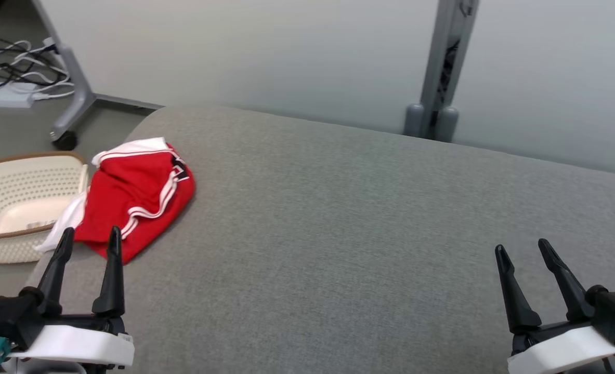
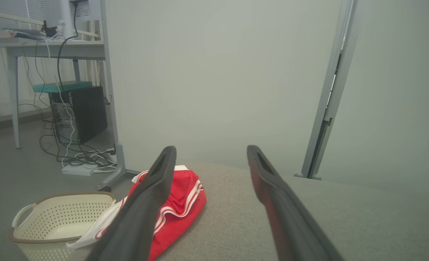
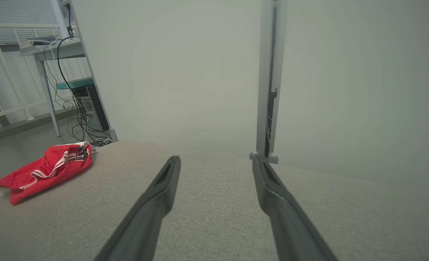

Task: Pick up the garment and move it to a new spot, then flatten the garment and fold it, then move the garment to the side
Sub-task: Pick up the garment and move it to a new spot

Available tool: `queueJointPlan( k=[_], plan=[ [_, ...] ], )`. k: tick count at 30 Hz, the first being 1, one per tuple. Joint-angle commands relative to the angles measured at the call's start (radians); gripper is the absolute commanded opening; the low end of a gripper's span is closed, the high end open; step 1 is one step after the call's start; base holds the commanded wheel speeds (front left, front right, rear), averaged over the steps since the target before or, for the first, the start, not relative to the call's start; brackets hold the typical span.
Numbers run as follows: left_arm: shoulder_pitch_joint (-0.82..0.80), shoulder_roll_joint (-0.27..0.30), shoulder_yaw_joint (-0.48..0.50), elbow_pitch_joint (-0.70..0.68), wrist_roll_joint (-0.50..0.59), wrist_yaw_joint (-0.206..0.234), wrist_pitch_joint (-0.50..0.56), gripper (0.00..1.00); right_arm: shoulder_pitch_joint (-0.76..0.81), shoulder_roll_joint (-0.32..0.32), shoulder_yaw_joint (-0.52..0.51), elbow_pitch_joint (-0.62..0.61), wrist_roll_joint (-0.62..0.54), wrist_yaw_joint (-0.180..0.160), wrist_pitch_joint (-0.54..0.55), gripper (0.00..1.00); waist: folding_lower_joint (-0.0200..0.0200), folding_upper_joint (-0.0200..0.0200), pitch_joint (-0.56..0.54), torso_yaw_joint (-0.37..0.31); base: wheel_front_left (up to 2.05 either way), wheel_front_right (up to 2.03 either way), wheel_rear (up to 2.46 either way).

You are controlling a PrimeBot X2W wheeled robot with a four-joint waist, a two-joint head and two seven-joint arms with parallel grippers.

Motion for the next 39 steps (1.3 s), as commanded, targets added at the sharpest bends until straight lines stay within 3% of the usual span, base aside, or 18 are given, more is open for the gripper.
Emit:
queueJointPlan(
  k=[1, 8, 27, 34, 39],
  plan=[
    [-0.011, 0.006, 0.013, 0.003, -0.006, 0.003, -0.004, 1.0, -0.007, -0.004, 0.0, 0.001, 0.007, 0.0, -0.004, 1.0, 0.0, -0.0001, 0.0, 0.09, 0.0, 0.0, 0.0],
    [0.005, 0.021, 0.039, 0.007, -0.02, -0.009, -0.008, 1.0, -0.013, -0.004, 0.012, 0.021, 0.018, 0.0, -0.013, 1.0, 0.0, -0.0001, 0.001, 0.147, 0.0, 0.0, 0.0],
    [-0.022, 0.033, 0.046, 0.029, -0.007, -0.024, -0.011, 1.0, -0.025, -0.004, 0.021, 0.048, 0.032, 0.0, -0.029, 1.0, 0.0, -0.0001, 0.01, 0.139, 0.0, 0.0, 0.0],
    [-0.164, 0.071, 0.047, 0.042, 0.027, -0.042, -0.004, 1.0, -0.047, -0.004, 0.032, 0.035, 0.017, 0.0, -0.01, 1.0, 0.0, -0.0001, 0.045, 0.106, 0.0, 0.0, 0.0],
    [-0.35, 0.115, 0.04, 0.151, 0.035, -0.093, 0.04, 1.0, -0.078, -0.005, 0.056, 0.024, 0.003, 0.0, 0.005, 1.0, 0.0, -0.0001, 0.096, 0.027, 0.0, 0.0, 0.0]
  ],
)
